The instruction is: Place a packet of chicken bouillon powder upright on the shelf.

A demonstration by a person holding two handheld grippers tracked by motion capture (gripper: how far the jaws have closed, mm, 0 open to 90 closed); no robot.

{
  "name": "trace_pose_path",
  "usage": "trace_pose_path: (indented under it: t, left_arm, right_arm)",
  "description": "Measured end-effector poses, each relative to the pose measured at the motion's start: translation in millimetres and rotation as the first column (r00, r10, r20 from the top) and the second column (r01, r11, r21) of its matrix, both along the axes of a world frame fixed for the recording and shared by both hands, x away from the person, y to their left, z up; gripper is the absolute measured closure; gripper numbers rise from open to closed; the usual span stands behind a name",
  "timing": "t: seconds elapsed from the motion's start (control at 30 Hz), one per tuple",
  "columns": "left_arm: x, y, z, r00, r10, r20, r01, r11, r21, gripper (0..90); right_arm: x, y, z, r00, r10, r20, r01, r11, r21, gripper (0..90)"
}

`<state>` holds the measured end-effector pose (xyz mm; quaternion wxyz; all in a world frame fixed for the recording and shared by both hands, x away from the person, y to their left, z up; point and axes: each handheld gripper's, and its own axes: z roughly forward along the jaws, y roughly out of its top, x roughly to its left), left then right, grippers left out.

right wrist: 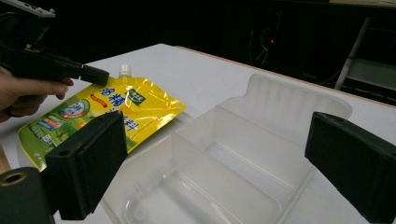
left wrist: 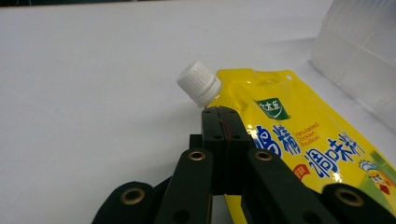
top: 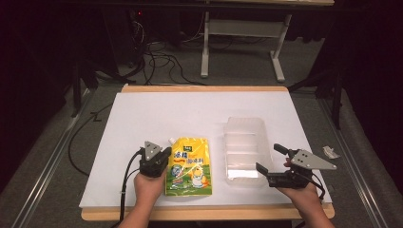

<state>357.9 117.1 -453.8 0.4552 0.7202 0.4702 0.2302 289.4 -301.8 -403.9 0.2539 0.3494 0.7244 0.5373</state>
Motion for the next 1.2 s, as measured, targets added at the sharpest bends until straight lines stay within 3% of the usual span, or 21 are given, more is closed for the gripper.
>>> trace_pose_path:
  t: [0.2, 0.3, 0.37, 0.4, 0.53, 0.57, 0.77, 0.87, 1.03, 1.2]
  left_arm:
    - [-16.0, 0.2, 12.4, 0.9964, -0.005, 0.085, 0.005, 1.0000, -0.005, 90.0]
    - [-24.2, -0.4, 17.3, 0.9919, -0.014, 0.126, 0.011, 0.9998, 0.018, 90.0]
    - [-34.7, -1.5, 23.7, 0.9838, -0.024, 0.178, 0.017, 0.9991, 0.040, 90.0]
    - [-34.7, -1.5, 23.7, 0.9838, -0.024, 0.178, 0.017, 0.9991, 0.040, 90.0]
    - [-49.6, -4.3, 33.3, 0.9679, -0.047, 0.247, 0.029, 0.9969, 0.073, 90.0]
    - [-49.6, -4.3, 33.3, 0.9679, -0.047, 0.247, 0.029, 0.9969, 0.073, 90.0]
    - [-64.7, -4.8, 40.4, 0.9525, -0.068, 0.297, 0.044, 0.9953, 0.086, 90.0]
    - [-75.7, -3.9, 44.4, 0.9453, -0.073, 0.318, 0.053, 0.9961, 0.070, 90.0]
    - [-86.4, -4.3, 48.7, 0.9352, -0.088, 0.343, 0.070, 0.9954, 0.065, 90.0]
    - [-93.9, -4.8, 51.0, 0.9266, -0.100, 0.362, 0.081, 0.9944, 0.067, 90.0]
  right_arm:
    - [-3.5, 5.8, 6.3, 0.9998, 0.017, 0.004, -0.017, 1.000, 0.008, 6.9]
    - [-6.2, 11.4, 11.4, 0.9997, 0.023, 0.001, -0.023, 1.000, 0.010, 7.0]
    - [-8.2, 19.5, 16.9, 0.9992, 0.039, -0.010, -0.039, 0.999, 0.022, 7.1]
    - [-8.9, 23.1, 18.6, 0.9990, 0.043, -0.015, -0.043, 0.999, 0.023, 7.1]
    - [-7.7, 39.4, 28.1, 0.9968, 0.074, -0.030, -0.073, 0.996, 0.043, 7.1]
    - [-6.7, 44.2, 30.9, 0.9962, 0.080, -0.035, -0.078, 0.996, 0.050, 7.1]
    - [4.6, 73.2, 40.4, 0.9919, 0.116, -0.053, -0.114, 0.993, 0.031, 6.5]
    - [19.7, 97.0, 41.6, 0.9850, 0.146, -0.092, -0.144, 0.989, 0.025, 5.7]
    - [36.6, 117.5, 38.0, 0.9745, 0.168, -0.149, -0.166, 0.986, 0.031, 5.6]
    - [56.6, 138.0, 30.0, 0.9568, 0.174, -0.232, -0.170, 0.985, 0.039, 5.6]
